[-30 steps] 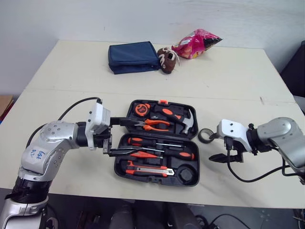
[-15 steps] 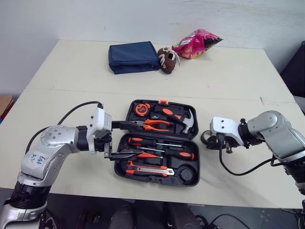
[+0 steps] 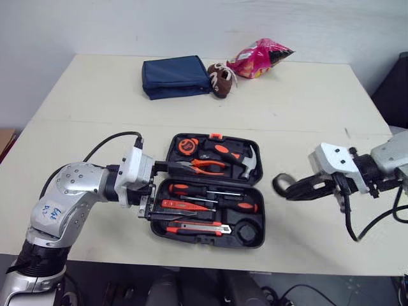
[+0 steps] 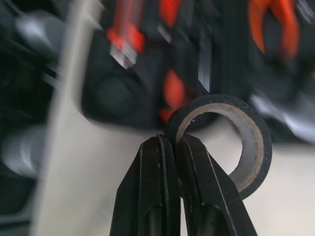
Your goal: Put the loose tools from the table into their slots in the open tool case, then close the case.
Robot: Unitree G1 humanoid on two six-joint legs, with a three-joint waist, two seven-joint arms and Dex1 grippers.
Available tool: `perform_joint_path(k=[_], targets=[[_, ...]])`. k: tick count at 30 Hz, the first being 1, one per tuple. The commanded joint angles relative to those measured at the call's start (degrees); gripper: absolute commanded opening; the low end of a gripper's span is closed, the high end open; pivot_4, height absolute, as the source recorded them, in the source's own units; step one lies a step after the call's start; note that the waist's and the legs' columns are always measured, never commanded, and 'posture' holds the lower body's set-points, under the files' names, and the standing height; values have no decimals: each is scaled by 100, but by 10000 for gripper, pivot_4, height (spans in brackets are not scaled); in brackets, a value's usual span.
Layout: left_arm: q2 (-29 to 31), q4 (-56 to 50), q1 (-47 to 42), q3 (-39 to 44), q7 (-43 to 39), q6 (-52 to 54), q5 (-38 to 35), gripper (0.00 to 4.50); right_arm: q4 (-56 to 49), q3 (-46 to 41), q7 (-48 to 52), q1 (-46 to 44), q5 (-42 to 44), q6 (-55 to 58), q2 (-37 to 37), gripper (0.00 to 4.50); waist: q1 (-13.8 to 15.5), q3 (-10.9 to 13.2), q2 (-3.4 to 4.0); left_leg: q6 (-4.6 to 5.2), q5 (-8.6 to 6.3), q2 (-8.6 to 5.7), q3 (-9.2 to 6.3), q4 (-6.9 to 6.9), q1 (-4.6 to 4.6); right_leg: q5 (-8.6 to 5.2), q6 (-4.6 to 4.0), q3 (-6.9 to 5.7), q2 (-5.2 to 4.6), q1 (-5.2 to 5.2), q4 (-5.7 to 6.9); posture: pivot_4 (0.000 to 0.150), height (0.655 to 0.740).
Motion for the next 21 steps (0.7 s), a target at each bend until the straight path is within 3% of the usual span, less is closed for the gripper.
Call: perform_joint_path(k=[1,5,9,14,21], targets=[[-3,7,2,-17,-63,-185,106,45000,-697,79,-17,106,321,343,15,459,26,0,0,1,0,-3,0,1,-1,0,0,1,-2,0,-1,1500,7400],[1,-41,45,-100,-64,-147,136,45000,-1328,688,-359,313,214,489,392,459,55,1,-9,7,-4,-5,-1,0,-7,0,0,0,-7,-1,-11,1500,7400],[158,-86,168,-154,-124,-68,183,45000,-1141,1196,-427,412,-505,-46,493,459,53,1,-10,9,-5,-11,-1,2,-12,0,0,0,-14,-5,-12,1500,7400],[186,-63,152,-169,-160,-107,232,45000,-990,1534,-727,270,-878,88,788,459,42,1,-10,9,-5,-9,-1,12,-11,0,0,-1,-11,-4,-4,1500,7400],[221,-89,174,-127,-188,-65,239,45000,-859,1730,-612,253,-1312,133,515,459,52,1,-10,11,-6,-10,-1,15,-12,0,0,-1,-14,-6,-4,1500,7400]])
